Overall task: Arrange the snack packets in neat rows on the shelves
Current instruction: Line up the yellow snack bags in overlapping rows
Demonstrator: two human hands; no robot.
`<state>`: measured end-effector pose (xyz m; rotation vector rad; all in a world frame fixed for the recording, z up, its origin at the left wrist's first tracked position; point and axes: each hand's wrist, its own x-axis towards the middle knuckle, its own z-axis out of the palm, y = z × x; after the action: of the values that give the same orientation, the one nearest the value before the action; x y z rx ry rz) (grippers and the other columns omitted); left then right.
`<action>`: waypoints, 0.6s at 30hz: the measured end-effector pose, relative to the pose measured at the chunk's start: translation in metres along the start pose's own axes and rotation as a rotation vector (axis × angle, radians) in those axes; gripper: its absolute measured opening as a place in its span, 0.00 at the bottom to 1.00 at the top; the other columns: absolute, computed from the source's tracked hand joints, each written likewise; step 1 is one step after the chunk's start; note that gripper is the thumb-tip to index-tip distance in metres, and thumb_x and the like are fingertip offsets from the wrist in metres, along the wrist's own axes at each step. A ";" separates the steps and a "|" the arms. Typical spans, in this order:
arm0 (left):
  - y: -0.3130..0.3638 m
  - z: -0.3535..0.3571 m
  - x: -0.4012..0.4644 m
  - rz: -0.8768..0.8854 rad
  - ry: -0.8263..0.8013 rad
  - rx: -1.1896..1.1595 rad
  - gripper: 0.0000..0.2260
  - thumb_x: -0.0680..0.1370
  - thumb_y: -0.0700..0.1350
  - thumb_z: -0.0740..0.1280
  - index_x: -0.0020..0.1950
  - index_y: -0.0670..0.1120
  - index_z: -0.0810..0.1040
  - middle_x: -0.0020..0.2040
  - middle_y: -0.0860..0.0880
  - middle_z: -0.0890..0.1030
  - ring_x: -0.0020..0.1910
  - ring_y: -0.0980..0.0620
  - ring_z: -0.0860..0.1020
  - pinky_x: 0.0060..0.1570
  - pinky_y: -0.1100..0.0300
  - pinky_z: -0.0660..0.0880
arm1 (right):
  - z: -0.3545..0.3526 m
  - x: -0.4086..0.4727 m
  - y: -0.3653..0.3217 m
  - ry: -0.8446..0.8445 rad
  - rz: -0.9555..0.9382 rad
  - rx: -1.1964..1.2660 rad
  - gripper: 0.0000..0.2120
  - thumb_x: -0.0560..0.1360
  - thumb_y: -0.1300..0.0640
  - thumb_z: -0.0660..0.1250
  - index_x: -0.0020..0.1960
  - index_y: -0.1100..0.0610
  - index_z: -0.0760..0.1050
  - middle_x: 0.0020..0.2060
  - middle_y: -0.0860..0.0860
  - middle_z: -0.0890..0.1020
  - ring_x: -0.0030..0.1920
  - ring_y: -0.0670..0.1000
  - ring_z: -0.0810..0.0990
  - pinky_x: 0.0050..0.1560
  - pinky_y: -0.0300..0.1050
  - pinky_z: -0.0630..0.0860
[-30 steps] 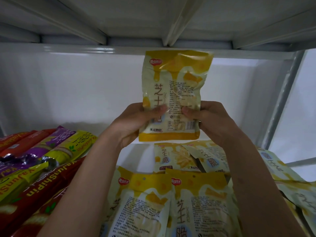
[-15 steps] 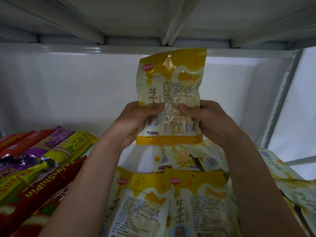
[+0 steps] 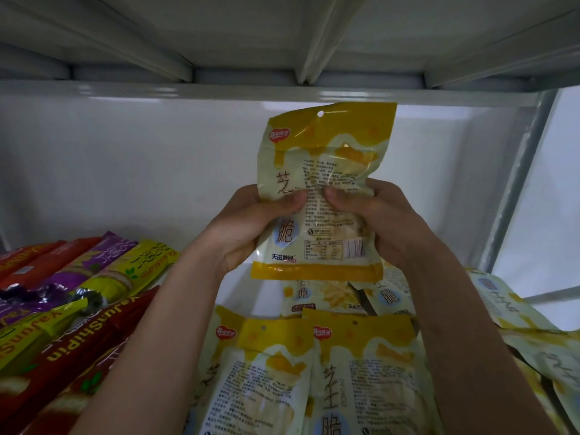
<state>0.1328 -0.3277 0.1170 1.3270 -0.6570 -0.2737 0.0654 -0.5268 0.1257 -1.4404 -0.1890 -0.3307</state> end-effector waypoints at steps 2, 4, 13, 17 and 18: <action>-0.001 -0.001 0.001 0.019 0.046 -0.015 0.19 0.73 0.43 0.73 0.63 0.39 0.82 0.58 0.40 0.86 0.57 0.40 0.86 0.56 0.45 0.84 | 0.001 -0.001 0.000 -0.016 0.002 0.019 0.21 0.70 0.57 0.76 0.61 0.63 0.81 0.54 0.57 0.88 0.55 0.58 0.87 0.53 0.53 0.85; 0.000 -0.002 0.001 0.033 0.073 -0.007 0.19 0.73 0.43 0.74 0.63 0.39 0.83 0.57 0.40 0.87 0.56 0.39 0.86 0.55 0.45 0.84 | 0.003 -0.001 0.000 -0.038 -0.006 0.043 0.18 0.74 0.57 0.74 0.63 0.63 0.80 0.56 0.57 0.87 0.56 0.58 0.87 0.53 0.52 0.85; 0.004 0.000 -0.003 -0.014 0.009 0.093 0.20 0.75 0.45 0.74 0.66 0.42 0.81 0.59 0.42 0.86 0.58 0.40 0.85 0.61 0.44 0.81 | 0.004 0.005 0.007 0.099 -0.150 0.048 0.14 0.78 0.65 0.71 0.63 0.67 0.80 0.56 0.60 0.87 0.56 0.59 0.87 0.55 0.55 0.85; 0.003 -0.001 -0.002 0.000 0.104 0.076 0.13 0.81 0.40 0.71 0.65 0.41 0.82 0.57 0.42 0.87 0.55 0.41 0.87 0.54 0.47 0.85 | 0.003 0.008 0.009 0.086 -0.091 0.072 0.13 0.81 0.60 0.69 0.64 0.63 0.81 0.58 0.56 0.87 0.59 0.56 0.86 0.58 0.54 0.84; 0.002 -0.003 -0.001 -0.001 0.134 0.075 0.12 0.81 0.39 0.71 0.64 0.40 0.82 0.56 0.42 0.87 0.54 0.42 0.87 0.53 0.48 0.85 | 0.002 0.009 0.009 0.080 -0.048 0.055 0.13 0.82 0.58 0.68 0.63 0.62 0.82 0.57 0.55 0.87 0.58 0.56 0.86 0.57 0.53 0.84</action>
<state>0.1331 -0.3242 0.1181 1.4040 -0.5584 -0.1603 0.0773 -0.5246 0.1202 -1.3677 -0.1671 -0.4189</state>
